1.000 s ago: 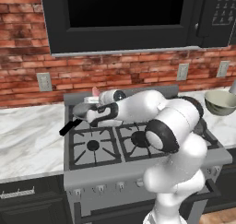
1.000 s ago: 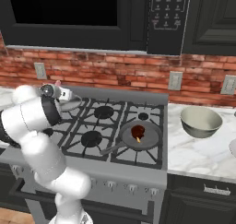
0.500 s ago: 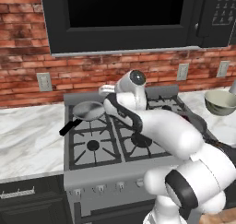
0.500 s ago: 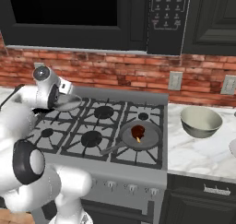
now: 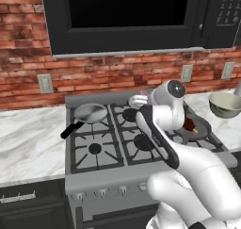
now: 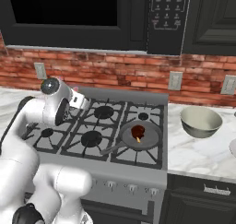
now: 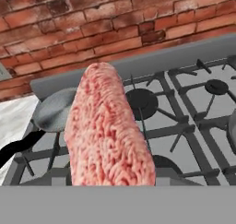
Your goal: Place one of the steaks on the plate and the other in the bowl. Then place the bowl in the fridge.
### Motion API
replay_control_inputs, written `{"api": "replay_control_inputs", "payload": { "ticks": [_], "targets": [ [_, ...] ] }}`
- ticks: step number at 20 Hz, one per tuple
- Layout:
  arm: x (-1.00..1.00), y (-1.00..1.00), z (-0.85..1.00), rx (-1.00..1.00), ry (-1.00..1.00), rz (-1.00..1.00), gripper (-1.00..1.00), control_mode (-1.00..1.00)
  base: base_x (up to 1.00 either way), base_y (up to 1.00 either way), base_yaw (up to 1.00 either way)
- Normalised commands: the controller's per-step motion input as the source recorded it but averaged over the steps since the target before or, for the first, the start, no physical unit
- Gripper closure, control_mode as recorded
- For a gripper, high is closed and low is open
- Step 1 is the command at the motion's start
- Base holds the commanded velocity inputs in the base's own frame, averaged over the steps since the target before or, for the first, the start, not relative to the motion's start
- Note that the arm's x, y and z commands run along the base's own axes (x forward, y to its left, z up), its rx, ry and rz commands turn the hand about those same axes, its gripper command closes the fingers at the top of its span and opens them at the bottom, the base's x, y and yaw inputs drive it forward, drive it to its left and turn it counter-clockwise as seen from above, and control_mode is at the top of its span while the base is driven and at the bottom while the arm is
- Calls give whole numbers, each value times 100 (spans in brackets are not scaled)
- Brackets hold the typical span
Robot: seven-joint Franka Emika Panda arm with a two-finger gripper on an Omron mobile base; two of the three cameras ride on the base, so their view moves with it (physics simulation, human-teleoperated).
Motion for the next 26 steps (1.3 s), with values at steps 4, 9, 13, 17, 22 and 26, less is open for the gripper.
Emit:
{"api": "replay_control_inputs", "payload": {
  "ticks": [4,9,13,17,22,26],
  "targets": [
    [-13,-72,6,-13,0,-33,100,-100,0,0,0],
    [0,-73,16,-11,9,-38,100,-100,0,0,0],
    [0,-85,9,-6,19,-26,100,-100,0,0,0],
    [0,-59,23,-6,31,-16,100,-100,0,0,0],
    [0,-72,11,-7,27,-15,100,-100,0,0,0],
    [0,-98,0,-4,15,-14,100,-100,0,0,0]
  ]
}}
